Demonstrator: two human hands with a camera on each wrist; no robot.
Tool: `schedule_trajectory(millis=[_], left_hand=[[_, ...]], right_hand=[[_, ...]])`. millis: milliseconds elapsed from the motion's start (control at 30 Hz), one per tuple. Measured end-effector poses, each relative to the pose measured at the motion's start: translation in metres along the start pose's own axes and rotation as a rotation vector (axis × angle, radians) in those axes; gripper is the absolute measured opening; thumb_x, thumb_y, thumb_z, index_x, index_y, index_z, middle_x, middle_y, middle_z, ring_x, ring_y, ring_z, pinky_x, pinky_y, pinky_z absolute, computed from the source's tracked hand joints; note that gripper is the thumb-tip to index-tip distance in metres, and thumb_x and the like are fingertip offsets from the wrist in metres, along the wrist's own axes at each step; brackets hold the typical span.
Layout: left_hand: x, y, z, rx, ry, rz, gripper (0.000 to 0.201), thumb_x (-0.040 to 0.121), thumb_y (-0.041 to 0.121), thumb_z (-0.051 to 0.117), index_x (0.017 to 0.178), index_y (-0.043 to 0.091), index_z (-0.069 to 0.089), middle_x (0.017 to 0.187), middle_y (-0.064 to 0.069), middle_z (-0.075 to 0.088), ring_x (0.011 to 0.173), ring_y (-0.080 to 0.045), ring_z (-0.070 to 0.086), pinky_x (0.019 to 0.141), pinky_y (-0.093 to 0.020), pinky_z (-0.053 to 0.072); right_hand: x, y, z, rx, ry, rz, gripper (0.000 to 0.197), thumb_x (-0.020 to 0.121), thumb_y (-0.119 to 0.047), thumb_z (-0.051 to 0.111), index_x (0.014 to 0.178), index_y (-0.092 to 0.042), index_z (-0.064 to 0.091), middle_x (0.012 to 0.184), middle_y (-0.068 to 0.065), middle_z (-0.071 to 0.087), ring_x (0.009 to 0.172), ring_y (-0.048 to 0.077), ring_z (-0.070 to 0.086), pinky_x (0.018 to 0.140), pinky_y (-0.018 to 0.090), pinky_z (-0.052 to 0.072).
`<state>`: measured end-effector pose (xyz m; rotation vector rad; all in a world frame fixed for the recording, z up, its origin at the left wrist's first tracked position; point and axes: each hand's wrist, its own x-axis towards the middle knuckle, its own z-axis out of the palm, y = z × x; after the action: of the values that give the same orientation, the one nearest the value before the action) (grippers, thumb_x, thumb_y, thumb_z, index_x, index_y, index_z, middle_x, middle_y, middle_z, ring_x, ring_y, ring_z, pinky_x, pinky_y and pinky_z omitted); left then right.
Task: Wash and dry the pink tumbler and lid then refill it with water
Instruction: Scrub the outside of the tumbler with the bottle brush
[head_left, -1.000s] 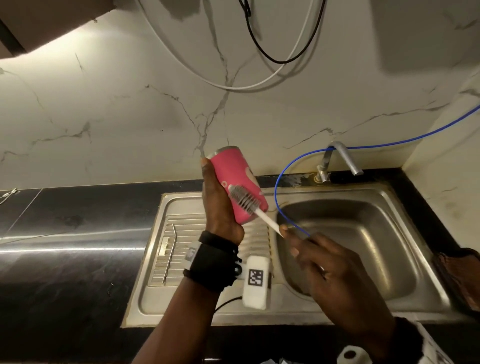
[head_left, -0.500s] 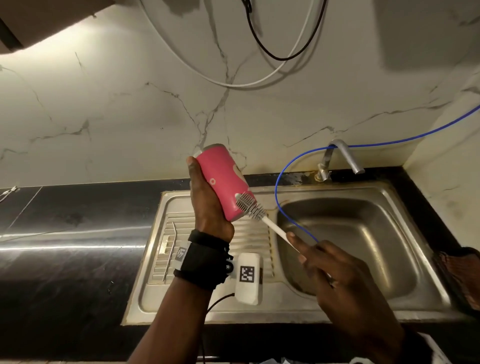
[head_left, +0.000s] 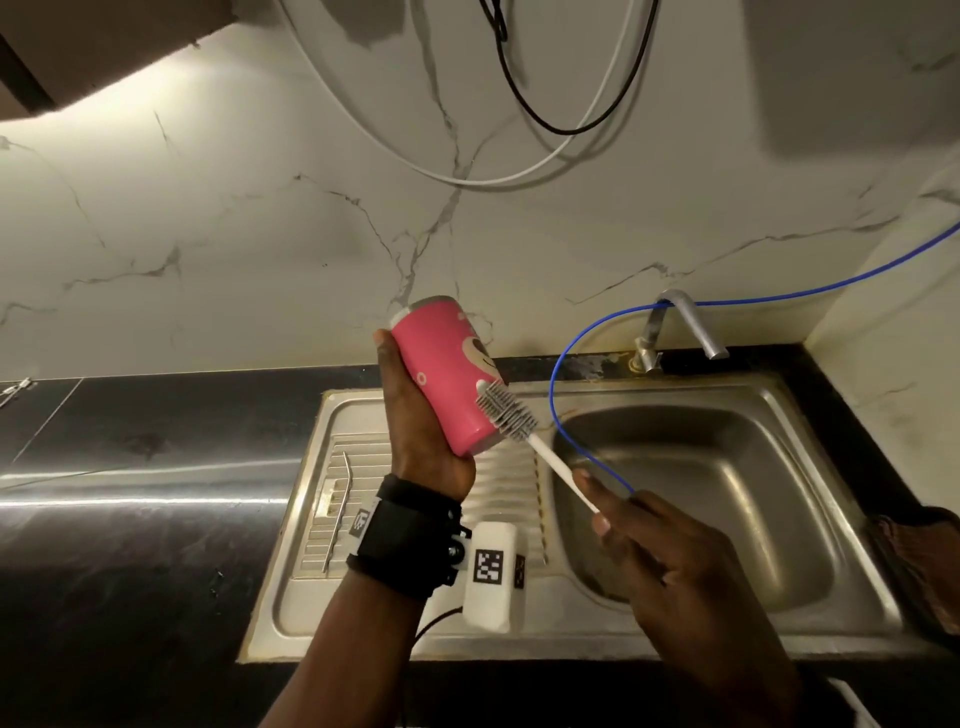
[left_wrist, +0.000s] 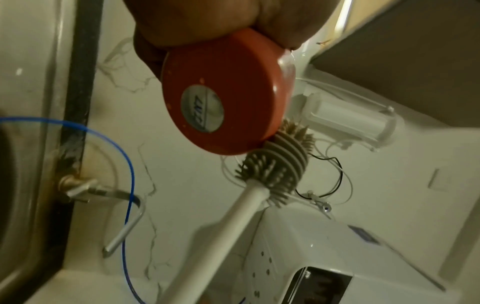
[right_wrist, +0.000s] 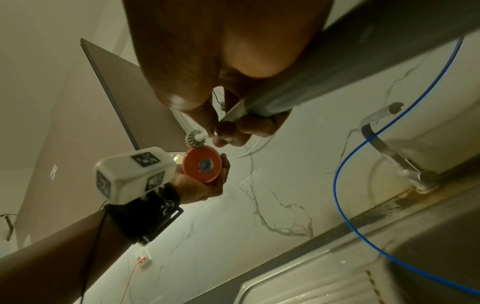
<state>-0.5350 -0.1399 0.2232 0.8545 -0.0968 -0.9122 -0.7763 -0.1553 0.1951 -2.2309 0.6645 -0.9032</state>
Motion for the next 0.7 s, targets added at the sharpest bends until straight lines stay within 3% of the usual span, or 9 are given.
schedule_trajectory(millis=[167, 333, 467, 567, 633, 700], left_hand=[[-0.011, -0.020, 0.008, 0.006, -0.044, -0.063, 0.072, 0.101, 0.078, 0.039, 0.130, 0.021, 0.072, 0.109, -0.008, 0.077, 0.091, -0.024, 0.073, 0.090, -0.044, 0.058], [-0.002, -0.003, 0.003, -0.014, -0.042, 0.009, 0.078, 0.100, 0.079, 0.040, 0.139, 0.017, 0.066, 0.111, -0.009, 0.075, 0.092, -0.024, 0.074, 0.079, -0.040, 0.063], [-0.003, -0.003, 0.004, 0.048, -0.052, 0.005, 0.075, 0.096, 0.069, 0.061, 0.143, 0.011, 0.061, 0.106, -0.010, 0.072, 0.094, -0.029, 0.068, 0.079, -0.041, 0.062], [-0.007, -0.016, 0.007, 0.129, -0.079, -0.054, 0.101, 0.082, 0.070, 0.080, 0.154, 0.007, 0.048, 0.119, -0.020, 0.065, 0.109, -0.041, 0.060, 0.081, -0.047, 0.061], [-0.010, -0.023, 0.008, 0.171, -0.096, -0.071, 0.093, 0.087, 0.069, 0.073, 0.151, 0.005, 0.050, 0.119, -0.022, 0.067, 0.100, -0.038, 0.067, 0.079, -0.047, 0.062], [-0.008, -0.025, 0.005, 0.172, -0.109, -0.089, 0.069, 0.099, 0.062, 0.057, 0.138, 0.005, 0.062, 0.108, -0.017, 0.072, 0.086, -0.030, 0.071, 0.075, -0.043, 0.063]], right_hand=[[0.026, 0.003, 0.007, -0.008, 0.106, 0.007, 0.059, 0.091, 0.009, 0.068, 0.140, -0.023, 0.063, 0.080, -0.022, 0.051, 0.073, -0.008, 0.055, 0.073, 0.003, 0.035], [0.009, 0.002, 0.003, 0.036, 0.062, -0.004, 0.050, 0.096, -0.012, 0.061, 0.142, -0.035, 0.061, 0.081, -0.017, 0.053, 0.069, -0.001, 0.057, 0.068, 0.008, 0.039], [0.001, 0.002, 0.003, 0.026, 0.054, 0.042, 0.054, 0.095, -0.017, 0.062, 0.143, -0.043, 0.056, 0.082, -0.015, 0.056, 0.070, 0.000, 0.059, 0.067, 0.009, 0.040], [0.015, -0.002, 0.008, -0.019, 0.097, -0.001, 0.049, 0.095, -0.014, 0.064, 0.139, -0.035, 0.063, 0.080, -0.016, 0.050, 0.068, -0.002, 0.054, 0.068, 0.008, 0.038], [0.027, -0.005, 0.011, -0.051, 0.111, -0.023, 0.048, 0.096, -0.010, 0.065, 0.140, -0.031, 0.064, 0.082, -0.015, 0.052, 0.071, -0.002, 0.054, 0.070, 0.007, 0.038], [0.036, -0.006, 0.012, -0.051, 0.120, -0.026, 0.048, 0.097, -0.006, 0.067, 0.140, -0.029, 0.064, 0.089, -0.008, 0.062, 0.077, 0.001, 0.061, 0.073, 0.010, 0.043]])
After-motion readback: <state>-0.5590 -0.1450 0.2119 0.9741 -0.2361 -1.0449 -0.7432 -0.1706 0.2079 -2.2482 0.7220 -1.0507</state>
